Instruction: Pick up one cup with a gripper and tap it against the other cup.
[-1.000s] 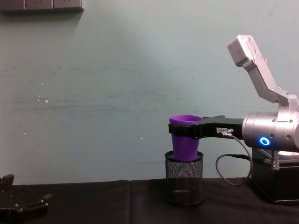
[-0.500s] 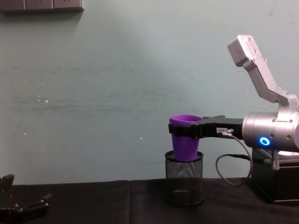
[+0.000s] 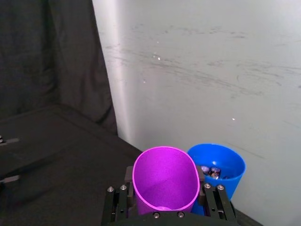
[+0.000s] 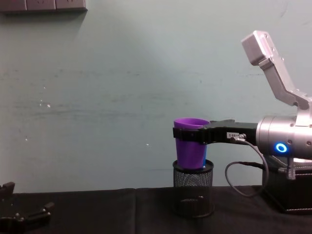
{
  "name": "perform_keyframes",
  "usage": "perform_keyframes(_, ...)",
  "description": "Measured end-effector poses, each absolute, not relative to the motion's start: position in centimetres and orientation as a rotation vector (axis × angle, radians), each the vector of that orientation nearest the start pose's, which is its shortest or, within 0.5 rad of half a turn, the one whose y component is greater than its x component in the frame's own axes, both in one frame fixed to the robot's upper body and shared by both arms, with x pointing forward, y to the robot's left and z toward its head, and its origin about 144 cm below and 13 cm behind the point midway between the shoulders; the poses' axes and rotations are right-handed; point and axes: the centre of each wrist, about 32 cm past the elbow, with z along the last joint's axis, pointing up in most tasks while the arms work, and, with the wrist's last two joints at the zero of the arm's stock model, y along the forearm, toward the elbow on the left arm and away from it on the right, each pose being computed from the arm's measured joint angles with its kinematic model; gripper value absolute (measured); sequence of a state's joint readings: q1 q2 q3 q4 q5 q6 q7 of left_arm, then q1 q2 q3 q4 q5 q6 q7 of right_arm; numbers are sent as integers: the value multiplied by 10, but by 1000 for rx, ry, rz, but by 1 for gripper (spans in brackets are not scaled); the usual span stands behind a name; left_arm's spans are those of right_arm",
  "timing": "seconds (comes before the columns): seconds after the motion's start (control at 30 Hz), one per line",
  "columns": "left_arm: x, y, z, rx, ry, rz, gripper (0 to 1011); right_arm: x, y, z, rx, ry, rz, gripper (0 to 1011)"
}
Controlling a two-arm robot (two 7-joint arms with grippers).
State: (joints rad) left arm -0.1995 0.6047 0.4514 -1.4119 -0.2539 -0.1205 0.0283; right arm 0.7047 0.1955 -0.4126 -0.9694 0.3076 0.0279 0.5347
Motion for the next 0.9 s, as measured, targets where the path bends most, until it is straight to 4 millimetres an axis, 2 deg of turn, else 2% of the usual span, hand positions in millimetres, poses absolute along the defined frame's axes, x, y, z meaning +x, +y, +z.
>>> perform_keyframes(0.57,489,310,1140,305,-285,1248,1000,585,-228,1231,-88,-45,-771,723)
perform_keyframes(0.9,489,310,1140,305,-285,1248,1000,557,-238,1221,-101,-45,-763,723)
